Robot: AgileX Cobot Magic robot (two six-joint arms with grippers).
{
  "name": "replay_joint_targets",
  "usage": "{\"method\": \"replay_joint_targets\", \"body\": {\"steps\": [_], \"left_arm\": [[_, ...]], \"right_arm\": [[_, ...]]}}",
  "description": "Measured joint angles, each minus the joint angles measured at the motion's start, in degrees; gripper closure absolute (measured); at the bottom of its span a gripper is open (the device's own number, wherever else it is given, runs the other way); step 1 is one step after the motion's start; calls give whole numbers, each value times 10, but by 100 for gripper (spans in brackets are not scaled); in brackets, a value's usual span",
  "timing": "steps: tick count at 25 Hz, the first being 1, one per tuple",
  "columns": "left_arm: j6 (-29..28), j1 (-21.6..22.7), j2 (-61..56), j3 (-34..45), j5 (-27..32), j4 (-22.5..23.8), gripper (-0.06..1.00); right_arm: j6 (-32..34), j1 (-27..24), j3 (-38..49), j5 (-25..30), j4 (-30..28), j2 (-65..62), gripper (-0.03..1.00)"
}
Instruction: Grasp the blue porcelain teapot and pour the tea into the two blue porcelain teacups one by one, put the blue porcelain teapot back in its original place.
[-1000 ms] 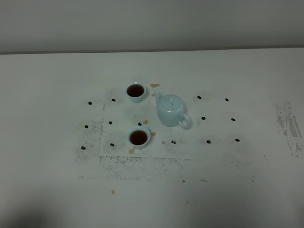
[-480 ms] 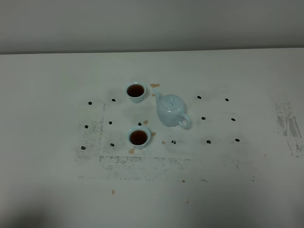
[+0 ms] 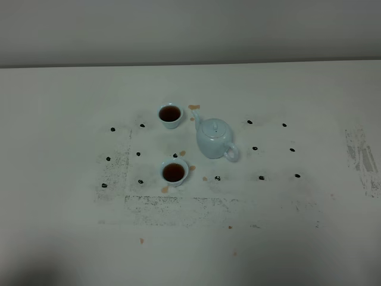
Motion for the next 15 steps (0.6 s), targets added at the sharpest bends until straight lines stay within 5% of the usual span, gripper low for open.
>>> {"method": "replay_joint_targets", "body": {"steps": [15], "left_arm": [[0,0,0,0,0,0,38]], "right_arm": [[0,0,0,0,1,0,61]]}}
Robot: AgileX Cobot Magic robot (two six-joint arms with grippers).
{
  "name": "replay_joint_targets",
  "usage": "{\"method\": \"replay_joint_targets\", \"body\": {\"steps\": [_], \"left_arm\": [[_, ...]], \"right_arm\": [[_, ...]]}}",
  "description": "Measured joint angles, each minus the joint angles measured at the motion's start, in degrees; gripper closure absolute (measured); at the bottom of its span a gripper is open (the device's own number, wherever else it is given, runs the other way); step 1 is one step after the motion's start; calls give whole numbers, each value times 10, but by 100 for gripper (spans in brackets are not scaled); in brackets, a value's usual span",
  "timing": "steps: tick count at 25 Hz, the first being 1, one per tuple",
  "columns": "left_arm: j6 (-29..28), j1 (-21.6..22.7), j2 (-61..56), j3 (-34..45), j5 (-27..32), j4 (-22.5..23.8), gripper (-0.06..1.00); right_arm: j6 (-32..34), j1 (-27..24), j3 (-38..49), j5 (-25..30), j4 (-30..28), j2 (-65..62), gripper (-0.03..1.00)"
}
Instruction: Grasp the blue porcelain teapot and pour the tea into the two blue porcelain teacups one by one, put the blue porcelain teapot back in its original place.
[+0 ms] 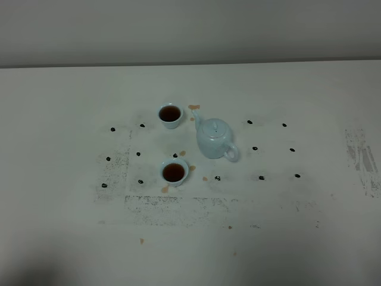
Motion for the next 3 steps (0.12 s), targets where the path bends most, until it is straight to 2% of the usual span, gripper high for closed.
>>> {"method": "replay_joint_targets", "body": {"steps": [3], "left_arm": [[0,0,0,0,0,0,38]], "right_arm": [[0,0,0,0,0,0,61]]}}
